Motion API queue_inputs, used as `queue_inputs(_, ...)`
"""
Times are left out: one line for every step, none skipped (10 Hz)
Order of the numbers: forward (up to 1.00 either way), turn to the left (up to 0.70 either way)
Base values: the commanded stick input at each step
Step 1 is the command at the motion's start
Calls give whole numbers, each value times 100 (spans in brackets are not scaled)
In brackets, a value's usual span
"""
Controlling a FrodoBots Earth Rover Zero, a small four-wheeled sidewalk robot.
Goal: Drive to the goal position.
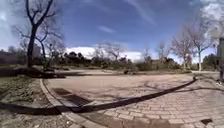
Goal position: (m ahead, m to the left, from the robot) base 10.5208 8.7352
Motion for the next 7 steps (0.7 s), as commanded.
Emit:
queue_inputs(100, 0)
queue_inputs(100, 0)
queue_inputs(100, 0)
queue_inputs(100, 0)
queue_inputs(100, 0)
queue_inputs(100, 0)
queue_inputs(100, 0)
